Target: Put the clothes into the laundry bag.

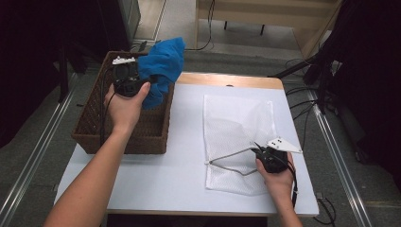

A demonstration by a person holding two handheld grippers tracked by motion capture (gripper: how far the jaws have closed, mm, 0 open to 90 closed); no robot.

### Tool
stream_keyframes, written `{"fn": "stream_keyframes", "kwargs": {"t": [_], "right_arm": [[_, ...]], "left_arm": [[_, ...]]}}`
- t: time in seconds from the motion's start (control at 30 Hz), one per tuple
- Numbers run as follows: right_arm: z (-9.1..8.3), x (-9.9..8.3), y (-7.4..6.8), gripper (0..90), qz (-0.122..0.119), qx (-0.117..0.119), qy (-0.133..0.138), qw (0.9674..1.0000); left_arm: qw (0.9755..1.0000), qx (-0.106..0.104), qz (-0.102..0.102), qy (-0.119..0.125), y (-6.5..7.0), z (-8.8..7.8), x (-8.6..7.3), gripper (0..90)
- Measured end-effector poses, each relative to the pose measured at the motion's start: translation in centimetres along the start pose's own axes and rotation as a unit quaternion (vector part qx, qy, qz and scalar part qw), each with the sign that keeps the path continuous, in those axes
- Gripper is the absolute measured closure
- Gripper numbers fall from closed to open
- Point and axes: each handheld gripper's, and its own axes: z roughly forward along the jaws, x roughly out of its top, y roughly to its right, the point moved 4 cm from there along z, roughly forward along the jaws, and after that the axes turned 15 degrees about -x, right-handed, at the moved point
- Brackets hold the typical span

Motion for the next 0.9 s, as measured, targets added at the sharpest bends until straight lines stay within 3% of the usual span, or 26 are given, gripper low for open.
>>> {"fn": "stream_keyframes", "kwargs": {"t": [0.07, 0.37, 0.57, 0.9], "right_arm": [[0.0, 0.0, 0.0, 90.0, 0.0, 0.0, 0.0, 1.0], [0.0, 0.0, 0.0, 90.0, -0.001, 0.0, 0.001, 1.0], [0.0, 0.0, 0.0, 90.0, 0.0, 0.001, 0.002, 1.0], [0.0, 0.1, 0.0, 90.0, 0.0, 0.001, 0.003, 1.0]], "left_arm": [[0.9998, -0.02, -0.005, -0.002, 0.9, 0.2, 0.0, 69.3], [0.9984, -0.044, 0.015, -0.032, 4.2, 1.4, -0.5, 69.1], [0.9961, -0.07, 0.02, -0.05, 6.6, 2.2, -2.0, 69.0], [0.9925, -0.094, 0.021, -0.074, 9.0, 2.0, -4.5, 68.5]]}}
